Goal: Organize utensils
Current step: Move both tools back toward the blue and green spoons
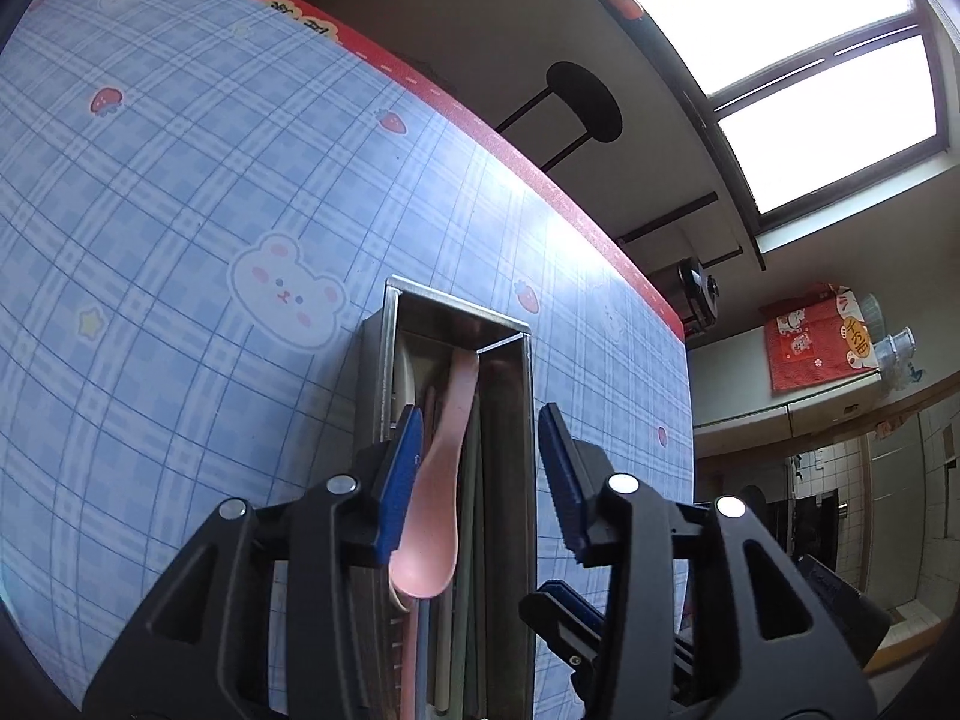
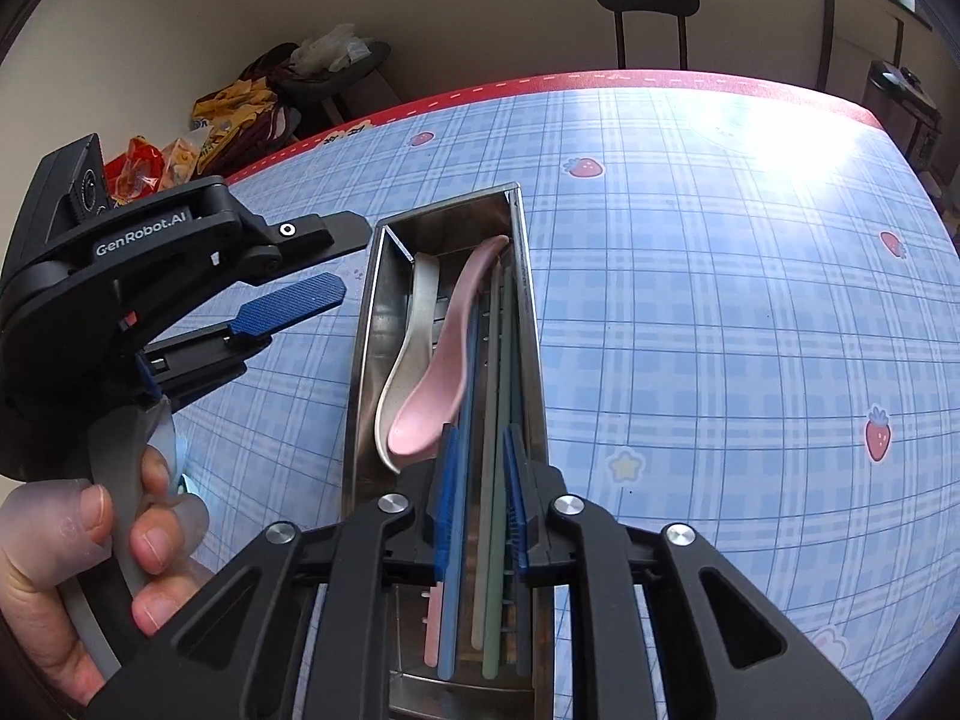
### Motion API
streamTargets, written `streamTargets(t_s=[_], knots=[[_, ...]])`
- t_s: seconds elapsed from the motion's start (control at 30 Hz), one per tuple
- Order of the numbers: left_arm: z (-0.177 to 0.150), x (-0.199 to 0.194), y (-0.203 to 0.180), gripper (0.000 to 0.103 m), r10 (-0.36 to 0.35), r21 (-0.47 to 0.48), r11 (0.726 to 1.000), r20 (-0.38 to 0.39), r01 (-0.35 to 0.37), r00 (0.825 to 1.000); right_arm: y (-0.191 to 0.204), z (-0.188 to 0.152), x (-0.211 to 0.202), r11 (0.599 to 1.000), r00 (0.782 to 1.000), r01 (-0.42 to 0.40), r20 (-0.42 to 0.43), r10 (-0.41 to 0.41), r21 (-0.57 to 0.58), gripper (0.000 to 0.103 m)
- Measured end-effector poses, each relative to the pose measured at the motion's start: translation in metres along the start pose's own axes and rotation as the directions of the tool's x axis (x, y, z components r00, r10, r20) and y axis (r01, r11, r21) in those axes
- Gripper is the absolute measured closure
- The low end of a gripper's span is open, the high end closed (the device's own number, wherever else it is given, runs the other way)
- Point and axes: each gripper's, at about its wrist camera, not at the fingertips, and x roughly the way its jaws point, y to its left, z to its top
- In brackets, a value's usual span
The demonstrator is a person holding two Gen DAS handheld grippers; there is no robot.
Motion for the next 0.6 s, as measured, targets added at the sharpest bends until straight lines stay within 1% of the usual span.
streamTargets(t_s=[0.07, 0.1, 0.13, 0.17, 0.2, 0.23, 0.27, 0.3, 0.33, 0.37, 0.47, 0.5, 0.53, 0.57, 0.6], knots=[[0.002, -0.013, 0.001, 0.053, 0.019, 0.026, 0.999, 0.016, -0.019, 1.000, 0.002, -0.001, -0.006, 1.000, 1.000, -0.002, 0.013, 0.002, 0.005, 0.070], [0.004, -0.019, 0.001, 0.049, 0.027, 0.038, 0.999, 0.025, -0.028, 0.999, 0.004, -0.003, -0.009, 1.000, 1.000, -0.003, 0.017, 0.003, 0.009, 0.067], [0.004, -0.027, 0.004, 0.043, 0.035, 0.049, 0.998, 0.033, -0.036, 0.999, 0.006, -0.004, -0.011, 1.000, 1.000, -0.004, 0.022, 0.003, 0.013, 0.061], [0.005, -0.033, 0.005, 0.043, 0.046, 0.059, 0.997, 0.042, -0.049, 0.998, 0.007, -0.006, -0.014, 1.000, 1.000, -0.004, 0.028, 0.004, 0.016, 0.055], [0.007, -0.041, 0.008, 0.043, 0.053, 0.069, 0.996, 0.047, -0.056, 0.997, 0.009, -0.008, -0.018, 1.000, 0.999, -0.008, 0.035, 0.007, 0.018, 0.052], [0.008, -0.047, 0.010, 0.042, 0.060, 0.080, 0.995, 0.050, -0.064, 0.997, 0.010, -0.011, -0.021, 1.000, 0.999, -0.010, 0.041, 0.009, 0.019, 0.046], [0.009, -0.054, 0.013, 0.037, 0.071, 0.091, 0.993, 0.052, -0.075, 0.996, 0.013, -0.013, -0.023, 1.000, 0.999, -0.010, 0.046, 0.009, 0.018, 0.039], [0.008, -0.061, 0.017, 0.026, 0.086, 0.101, 0.991, 0.056, -0.091, 0.995, 0.016, -0.015, -0.025, 1.000, 0.999, -0.009, 0.052, 0.009, 0.017, 0.035], [0.007, -0.068, 0.021, 0.008, 0.098, 0.111, 0.988, 0.066, -0.105, 0.993, 0.019, -0.016, -0.027, 1.000, 0.998, -0.005, 0.055, 0.004, 0.015, 0.027], [0.006, -0.076, 0.024, 0.007, 0.111, 0.122, 0.985, 0.079, -0.120, 0.991, 0.022, -0.018, -0.028, 1.000, 0.998, 0.003, 0.059, -0.004, 0.015, 0.021], [0.003, -0.094, 0.038, 0.006, 0.141, 0.144, 0.978, 0.075, -0.151, 0.987, 0.029, -0.022, -0.031, 1.000, 0.998, 0.016, 0.065, -0.018, 0.022, 0.013], [0.002, -0.100, 0.044, 0.006, 0.152, 0.146, 0.976, 0.073, -0.162, 0.986, 0.030, -0.023, -0.031, 0.999, 0.998, 0.021, 0.063, -0.023, 0.027, 0.013], [0.001, -0.107, 0.051, 0.006, 0.165, 0.146, 0.974, 0.073, -0.175, 0.984, 0.033, -0.024, -0.032, 0.999, 0.998, 0.026, 0.063, -0.028, 0.030, 0.011], [0.001, -0.114, 0.057, 0.006, 0.181, 0.146, 0.971, 0.075, -0.191, 0.981, 0.036, -0.026, -0.033, 0.999, 0.997, 0.030, 0.064, -0.032, 0.030, 0.007], [0.001, -0.120, 0.064, 0.006, 0.198, 0.147, 0.967, 0.077, -0.208, 0.977, 0.039, -0.028, -0.034, 0.999, 0.997, 0.039, 0.067, -0.041, 0.028, 0.006]])
